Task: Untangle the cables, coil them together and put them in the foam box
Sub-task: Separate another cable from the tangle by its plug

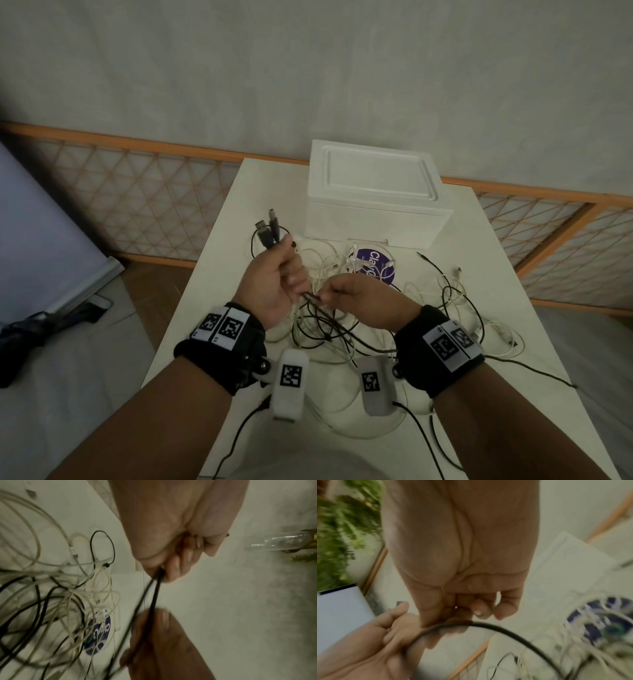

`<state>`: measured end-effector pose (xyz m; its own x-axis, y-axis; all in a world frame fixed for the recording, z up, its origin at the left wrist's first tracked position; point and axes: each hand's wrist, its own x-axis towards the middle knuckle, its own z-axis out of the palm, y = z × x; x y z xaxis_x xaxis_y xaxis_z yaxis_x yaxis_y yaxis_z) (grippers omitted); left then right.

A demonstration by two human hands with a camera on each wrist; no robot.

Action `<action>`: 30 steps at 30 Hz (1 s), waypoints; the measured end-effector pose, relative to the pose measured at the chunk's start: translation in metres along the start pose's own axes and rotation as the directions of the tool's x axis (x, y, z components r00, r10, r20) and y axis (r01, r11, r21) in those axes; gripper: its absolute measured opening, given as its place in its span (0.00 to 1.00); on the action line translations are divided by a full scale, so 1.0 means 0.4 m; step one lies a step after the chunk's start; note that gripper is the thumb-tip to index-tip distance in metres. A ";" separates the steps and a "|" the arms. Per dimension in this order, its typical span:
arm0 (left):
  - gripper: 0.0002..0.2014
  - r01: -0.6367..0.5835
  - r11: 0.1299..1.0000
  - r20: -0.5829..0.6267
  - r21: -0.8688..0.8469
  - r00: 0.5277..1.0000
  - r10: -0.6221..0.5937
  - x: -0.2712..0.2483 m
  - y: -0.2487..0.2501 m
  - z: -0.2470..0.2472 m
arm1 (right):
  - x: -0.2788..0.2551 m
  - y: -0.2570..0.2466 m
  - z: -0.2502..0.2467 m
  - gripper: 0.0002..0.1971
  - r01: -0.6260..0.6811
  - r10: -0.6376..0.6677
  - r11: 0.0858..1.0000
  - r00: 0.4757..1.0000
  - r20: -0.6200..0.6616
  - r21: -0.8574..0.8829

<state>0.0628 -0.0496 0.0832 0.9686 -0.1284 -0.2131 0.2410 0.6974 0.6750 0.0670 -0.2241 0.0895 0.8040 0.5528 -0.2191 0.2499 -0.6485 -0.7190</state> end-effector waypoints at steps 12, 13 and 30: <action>0.29 -0.048 0.999 -0.033 -0.009 0.998 0.047 -0.002 0.020 0.003 | 0.025 -0.028 0.060 0.14 0.110 -0.125 0.975 0.990 -0.069 -0.191; 0.30 -0.048 0.999 -0.040 0.006 0.998 0.048 -0.005 0.020 0.011 | 0.028 -0.033 0.075 0.09 0.132 -0.142 0.977 0.989 -0.051 -0.170; 0.13 0.062 0.516 0.017 0.854 0.989 -0.148 -0.028 -0.103 0.045 | -0.046 0.024 -0.045 0.14 0.108 -0.326 0.701 0.928 -0.181 -0.705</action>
<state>0.0432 -0.0898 0.0704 0.9233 -0.2418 -0.2984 0.2379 -0.2500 0.9386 0.0643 -0.2498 0.0986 0.7624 0.6294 0.1506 0.6427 -0.7636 -0.0625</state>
